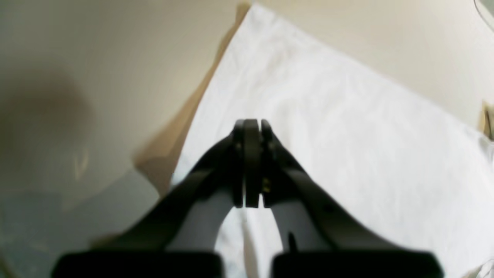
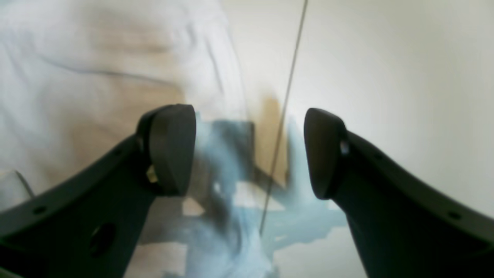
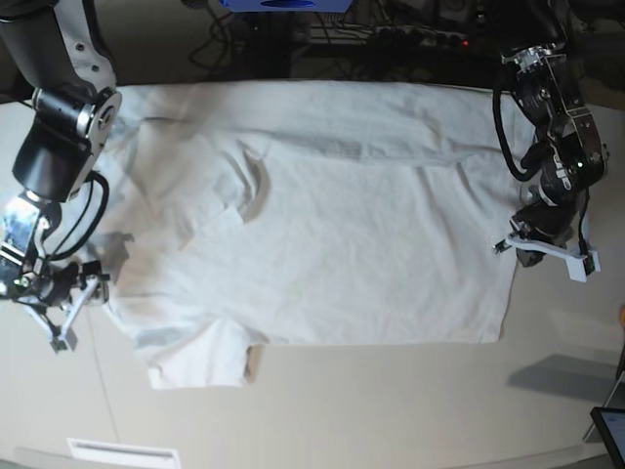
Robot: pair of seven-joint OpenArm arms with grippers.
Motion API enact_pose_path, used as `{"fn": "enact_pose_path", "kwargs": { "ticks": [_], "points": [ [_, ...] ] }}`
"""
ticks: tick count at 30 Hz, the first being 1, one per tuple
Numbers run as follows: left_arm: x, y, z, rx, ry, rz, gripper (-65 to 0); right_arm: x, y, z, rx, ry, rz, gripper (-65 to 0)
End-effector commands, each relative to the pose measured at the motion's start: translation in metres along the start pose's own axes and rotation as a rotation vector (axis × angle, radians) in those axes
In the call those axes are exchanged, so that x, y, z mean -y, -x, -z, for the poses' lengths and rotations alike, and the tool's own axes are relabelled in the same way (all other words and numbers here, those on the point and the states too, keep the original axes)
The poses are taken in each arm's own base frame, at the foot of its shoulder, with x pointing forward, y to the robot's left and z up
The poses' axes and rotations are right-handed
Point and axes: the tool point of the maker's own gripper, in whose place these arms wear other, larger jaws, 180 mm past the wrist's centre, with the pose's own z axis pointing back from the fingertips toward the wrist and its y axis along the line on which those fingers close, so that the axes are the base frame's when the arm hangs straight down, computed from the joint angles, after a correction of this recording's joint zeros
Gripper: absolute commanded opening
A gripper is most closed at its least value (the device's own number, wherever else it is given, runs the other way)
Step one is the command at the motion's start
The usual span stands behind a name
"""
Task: Fold the T-shirt properly
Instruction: 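Release the shirt and move both grippers toward the hem corners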
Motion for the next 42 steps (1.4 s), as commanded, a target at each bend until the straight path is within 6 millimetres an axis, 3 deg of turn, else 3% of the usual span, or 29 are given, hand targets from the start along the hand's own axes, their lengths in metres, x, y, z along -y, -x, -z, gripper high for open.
{"fn": "enact_pose_path", "kwargs": {
  "ticks": [1, 8, 13, 23, 31, 37, 41, 42],
  "points": [
    [0.0, -0.011, -0.003, 0.032, 0.001, 0.016, -65.0, 0.009, -0.029, -0.009, 0.077, 0.012, -0.004, -22.9],
    [-0.013, 0.002, -0.002, -0.004, -0.028, 0.014, -65.0, -0.005, -0.041, 0.008, 0.1, -0.065, 0.033, -22.9],
    [-0.023, 0.016, 0.005, -0.049, -0.049, -0.001, -65.0, -0.002, -0.04, 0.017, 0.1, -0.1, 0.071, -22.9],
    [-0.02, 0.007, 0.007, -0.029, -0.042, -0.007, -65.0, -0.011, -0.034, 0.024, 0.092, -0.126, 0.083, -24.5],
    [-0.018, 0.004, 0.007, -0.022, -0.039, -0.008, -65.0, -0.011, -0.035, 0.024, 0.093, -0.126, 0.083, -40.3],
    [-0.018, 0.003, 0.007, -0.02, -0.039, -0.009, -65.0, -0.02, -0.035, 0.027, 0.092, -0.14, 0.082, -46.0],
    [-0.02, 0.0, 0.007, -0.016, -0.044, -0.001, -65.0, -0.019, -0.035, 0.027, 0.092, -0.138, 0.081, -65.0],
    [-0.021, -0.001, 0.007, -0.015, -0.045, 0.002, -65.0, -0.019, -0.035, 0.027, 0.092, -0.138, 0.081, -65.0]
  ]
}}
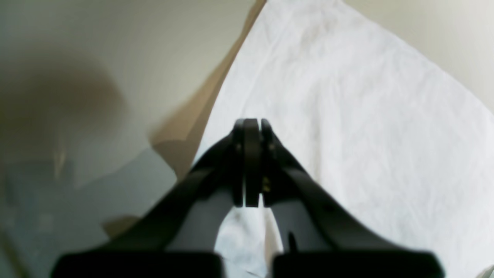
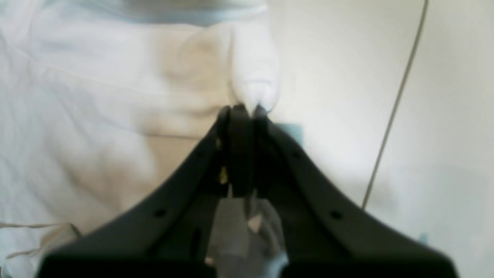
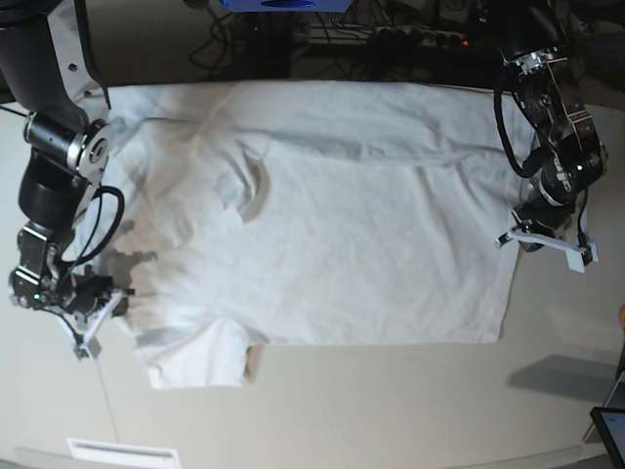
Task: Fold the T-shirt properly
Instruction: 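Release the shirt and move both grippers toward the hem corners, then lower both grippers and pinch the shirt's hem-side edge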
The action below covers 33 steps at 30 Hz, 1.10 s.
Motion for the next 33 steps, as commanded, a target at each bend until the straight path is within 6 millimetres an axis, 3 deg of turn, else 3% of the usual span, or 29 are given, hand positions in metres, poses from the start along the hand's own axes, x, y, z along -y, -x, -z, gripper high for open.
{"fn": "enact_pose_path", "kwargs": {
  "ticks": [1, 6, 9, 13, 18, 24, 26, 33],
  "points": [
    [0.0, -0.019, -0.002, 0.047, 0.002, 0.014, -65.0, 0.008, -0.027, -0.011, 0.067, 0.013, -0.01, -64.6],
    [-0.013, -0.016, 0.02, -0.006, -0.026, -0.028, -58.3, 0.023, -0.019, -0.017, 0.055, 0.042, -0.008, -64.9],
    [-0.016, -0.018, 0.027, -0.018, -0.027, -0.035, -57.6, 0.036, -0.017, -0.023, 0.052, 0.066, -0.008, -64.9],
    [-0.007, -0.035, 0.029, 0.046, 0.019, 0.026, -57.6, 0.045, -0.011, -0.027, 0.051, 0.082, -0.005, -64.9],
    [-0.01, -0.051, 0.041, 0.151, 0.016, 0.008, -57.4, 0.059, -0.003, -0.033, 0.048, 0.109, -0.004, -64.9],
    [0.009, -0.052, 0.086, 0.115, -0.005, 0.138, -55.8, 0.058, 0.001, -0.031, 0.039, 0.107, -0.002, -64.9],
    [0.014, -0.054, 0.099, 0.112, -0.017, 0.161, -49.7, 0.057, 0.008, -0.029, 0.027, 0.105, 0.0, -64.9],
    [0.016, -0.072, 0.124, 0.107, -0.034, 0.089, -17.6, 0.057, 0.018, -0.027, 0.011, 0.103, 0.003, -64.9]
  ]
}}
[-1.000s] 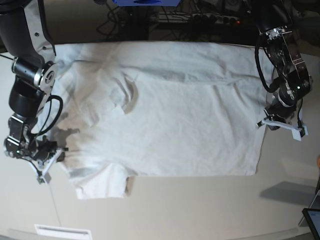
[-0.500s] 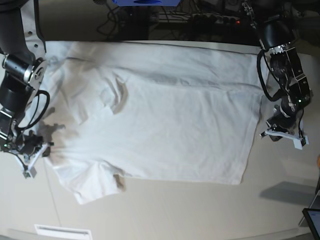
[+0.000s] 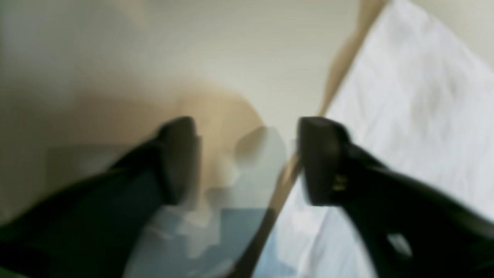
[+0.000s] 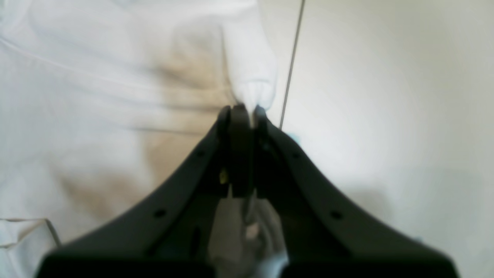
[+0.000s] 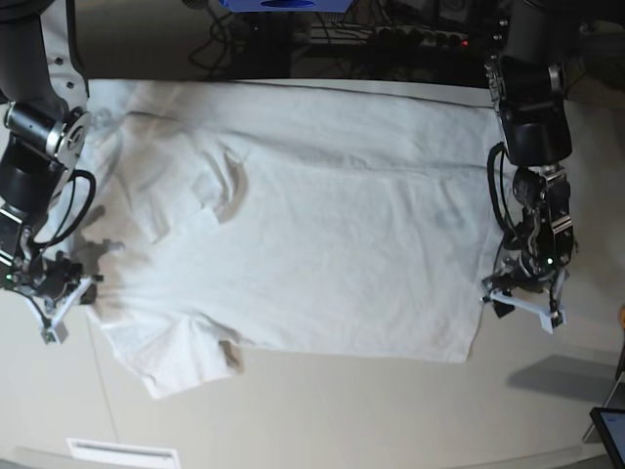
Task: Fold the T-shirt properly
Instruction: 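Lower both grippers and pinch the shirt's hem-side edge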
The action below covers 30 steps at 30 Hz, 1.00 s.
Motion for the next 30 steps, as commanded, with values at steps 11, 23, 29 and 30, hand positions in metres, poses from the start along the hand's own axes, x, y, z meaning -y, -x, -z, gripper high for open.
{"fn": "enact_pose_path", "kwargs": {
  "ticks": [11, 23, 29, 30],
  "points": [
    [0.042, -0.062, 0.028, 0.108, 0.137, -0.046, -12.8, 0.009, -0.004, -0.006, -0.01, 0.027, -0.017, -64.9],
    [0.107, -0.059, 0.04, 0.153, 0.206, 0.096, -12.8, -0.006, 0.008, 0.0, -0.068, 0.026, -0.155, -64.9],
    [0.093, -0.074, 0.046, 0.187, 0.133, 0.056, -12.8, -0.006, 0.007, 0.0, -0.068, 0.026, -0.154, -64.9],
    [0.09, -0.077, 0.047, 0.196, 0.12, 0.053, -12.6, -0.006, 0.007, 0.0, -0.068, 0.026, -0.154, -64.9]
  ]
}}
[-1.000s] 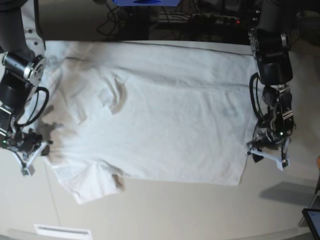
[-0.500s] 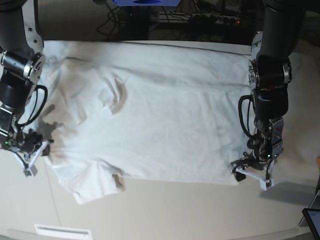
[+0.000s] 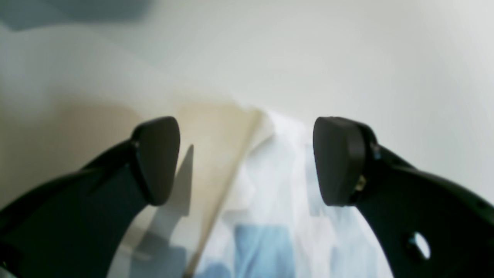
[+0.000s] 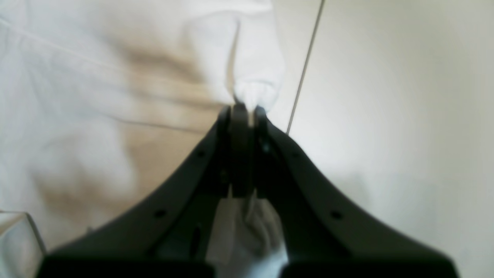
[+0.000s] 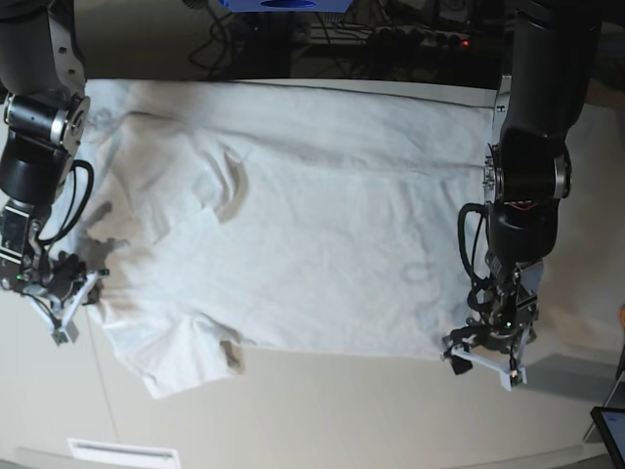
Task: Fold the T-shirt properly
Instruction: 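Lower both grippers and pinch the shirt's hem-side edge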
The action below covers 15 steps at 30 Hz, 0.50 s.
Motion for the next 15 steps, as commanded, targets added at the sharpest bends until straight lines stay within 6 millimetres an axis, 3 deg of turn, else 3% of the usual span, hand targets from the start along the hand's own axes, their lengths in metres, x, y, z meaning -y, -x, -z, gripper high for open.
{"fn": "enact_pose_path", "kwargs": {
  "ticks": [1, 8, 12, 15],
  "points": [
    [0.004, -0.032, -0.001, 0.074, 0.011, -0.005, -12.4, 0.004, 0.005, -0.002, -0.048, 0.009, -0.022, -64.9],
    [0.023, -0.031, 0.0, 0.07, 0.047, -0.01, -12.4, 0.004, 0.003, -0.003, -0.045, 0.01, -0.022, -64.9],
    [0.02, -0.023, 0.001, 0.055, 0.039, -0.008, -12.4, 0.004, 0.003, -0.003, -0.043, 0.01, -0.022, -64.9],
    [0.013, -0.005, 0.003, 0.011, 0.021, -0.012, -12.6, 0.005, 0.003, -0.003, -0.043, 0.011, -0.022, -64.9]
  ]
}}
